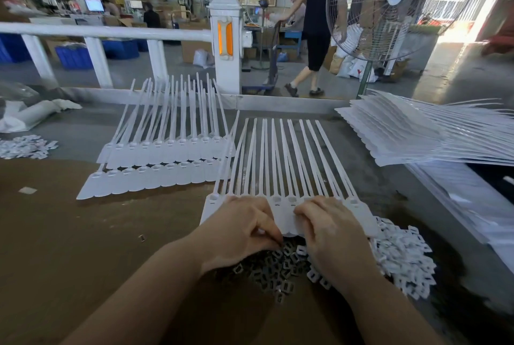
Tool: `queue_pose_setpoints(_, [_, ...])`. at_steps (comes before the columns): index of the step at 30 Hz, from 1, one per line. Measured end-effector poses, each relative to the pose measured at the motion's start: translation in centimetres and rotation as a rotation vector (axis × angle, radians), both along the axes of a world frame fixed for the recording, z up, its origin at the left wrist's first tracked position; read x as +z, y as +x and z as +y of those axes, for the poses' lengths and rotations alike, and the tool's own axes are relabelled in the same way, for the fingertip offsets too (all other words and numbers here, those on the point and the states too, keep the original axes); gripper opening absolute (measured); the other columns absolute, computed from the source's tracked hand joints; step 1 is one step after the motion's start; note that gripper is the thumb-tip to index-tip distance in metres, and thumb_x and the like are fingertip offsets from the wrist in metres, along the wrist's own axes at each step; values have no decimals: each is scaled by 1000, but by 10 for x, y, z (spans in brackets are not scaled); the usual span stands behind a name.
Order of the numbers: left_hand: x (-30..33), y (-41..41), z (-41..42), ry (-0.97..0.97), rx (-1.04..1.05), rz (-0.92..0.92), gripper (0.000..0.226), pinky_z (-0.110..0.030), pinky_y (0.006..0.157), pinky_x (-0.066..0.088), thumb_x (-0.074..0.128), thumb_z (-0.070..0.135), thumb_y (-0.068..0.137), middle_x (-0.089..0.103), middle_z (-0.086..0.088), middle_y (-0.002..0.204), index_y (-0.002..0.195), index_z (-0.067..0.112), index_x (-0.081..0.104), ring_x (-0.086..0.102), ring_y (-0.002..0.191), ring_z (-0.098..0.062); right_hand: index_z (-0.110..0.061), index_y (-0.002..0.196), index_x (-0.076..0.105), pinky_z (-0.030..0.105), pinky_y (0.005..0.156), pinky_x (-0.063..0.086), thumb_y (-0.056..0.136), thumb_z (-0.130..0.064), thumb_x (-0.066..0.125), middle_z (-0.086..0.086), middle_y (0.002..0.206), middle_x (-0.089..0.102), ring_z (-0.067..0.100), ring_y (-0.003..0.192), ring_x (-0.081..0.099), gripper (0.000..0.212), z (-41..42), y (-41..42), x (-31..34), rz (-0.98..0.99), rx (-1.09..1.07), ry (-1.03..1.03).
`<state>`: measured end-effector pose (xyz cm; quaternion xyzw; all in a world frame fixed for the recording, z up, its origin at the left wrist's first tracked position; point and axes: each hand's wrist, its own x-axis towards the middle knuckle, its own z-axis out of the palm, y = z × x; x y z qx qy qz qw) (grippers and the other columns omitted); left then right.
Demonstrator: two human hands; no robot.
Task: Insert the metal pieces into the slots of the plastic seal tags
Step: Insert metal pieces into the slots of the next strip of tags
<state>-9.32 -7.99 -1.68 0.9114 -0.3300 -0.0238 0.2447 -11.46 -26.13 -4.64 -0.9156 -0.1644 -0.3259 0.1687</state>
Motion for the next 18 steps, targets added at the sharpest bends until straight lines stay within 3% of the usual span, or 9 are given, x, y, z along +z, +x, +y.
queue_pose_setpoints(5, [-3,-3,-5,51,10,-52,20,-32,97,35,60,36,88,56,15,99,106,37,70,45,96,-1,-10,81,68,28,71,49,81,-11,55,1,81,66,19,77,60,13,0,-1,1,37,4,13])
queue_pose_setpoints(11, [-5,-2,-7,19,27,-38,16,-30,97,36,62,31,88,56,16,98,101,32,72,47,97,-2,-9,79,67,28,72,47,82,-6,63,2,80,66,19,77,60,6,-1,-1,0,52,-1,13])
queue_pose_setpoints(16, [-6,0,-6,-118,47,5,9,-8,76,37,65,25,87,55,19,88,91,28,72,51,82,3,-10,79,67,26,70,45,83,-13,54,0,80,65,17,76,58,14,-1,-1,1,71,8,33])
queue_pose_setpoints(18, [-5,1,-4,-134,68,17,9,-7,70,36,63,25,88,57,16,90,88,31,70,51,78,3,-11,78,67,24,69,43,83,-13,53,-1,79,64,16,75,57,15,-1,-1,2,75,8,40])
